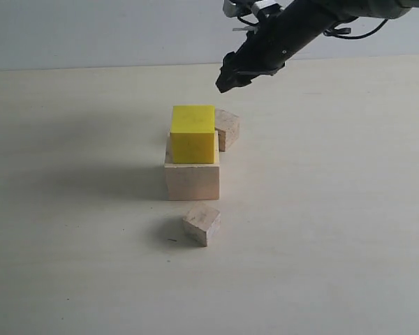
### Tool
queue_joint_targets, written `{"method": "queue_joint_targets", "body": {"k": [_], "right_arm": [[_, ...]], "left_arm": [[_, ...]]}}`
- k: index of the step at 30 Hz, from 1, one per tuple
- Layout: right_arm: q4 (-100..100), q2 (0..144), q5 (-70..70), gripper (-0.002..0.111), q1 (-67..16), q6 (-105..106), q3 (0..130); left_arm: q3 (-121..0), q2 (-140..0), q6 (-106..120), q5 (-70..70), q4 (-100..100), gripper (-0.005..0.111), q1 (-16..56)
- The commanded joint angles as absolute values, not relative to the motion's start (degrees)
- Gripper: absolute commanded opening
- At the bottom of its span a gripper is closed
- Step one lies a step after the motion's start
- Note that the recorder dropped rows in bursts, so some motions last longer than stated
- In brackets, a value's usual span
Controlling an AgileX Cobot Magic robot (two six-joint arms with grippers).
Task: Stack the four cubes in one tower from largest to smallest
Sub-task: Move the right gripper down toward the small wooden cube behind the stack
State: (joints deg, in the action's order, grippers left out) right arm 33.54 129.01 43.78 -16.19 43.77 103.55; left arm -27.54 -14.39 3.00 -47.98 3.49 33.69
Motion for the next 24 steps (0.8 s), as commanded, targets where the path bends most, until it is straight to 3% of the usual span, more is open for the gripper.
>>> {"method": "queue_joint_targets", "body": {"k": [1, 4, 9, 24], "right_arm": [[39.5, 130.8, 45.1, 0.068, -16.0, 50.1, 103.9], [40.5, 131.3, 45.6, 0.068, -16.0, 53.0, 103.9], [42.0, 131.8, 46.4, 0.078, -16.0, 53.0, 103.9], [43.8, 134.8, 51.3, 0.078, -16.0, 56.1, 103.9]], "left_arm": [[-27.2, -14.0, 2.9, -47.3, 3.7, 0.0, 34.0], [-27.2, -14.0, 2.9, -47.3, 3.7, 0.0, 34.0], [-27.2, -14.0, 2.9, -47.3, 3.7, 0.0, 34.0], [-27.2, -14.0, 2.9, -47.3, 3.7, 0.0, 34.0]]}}
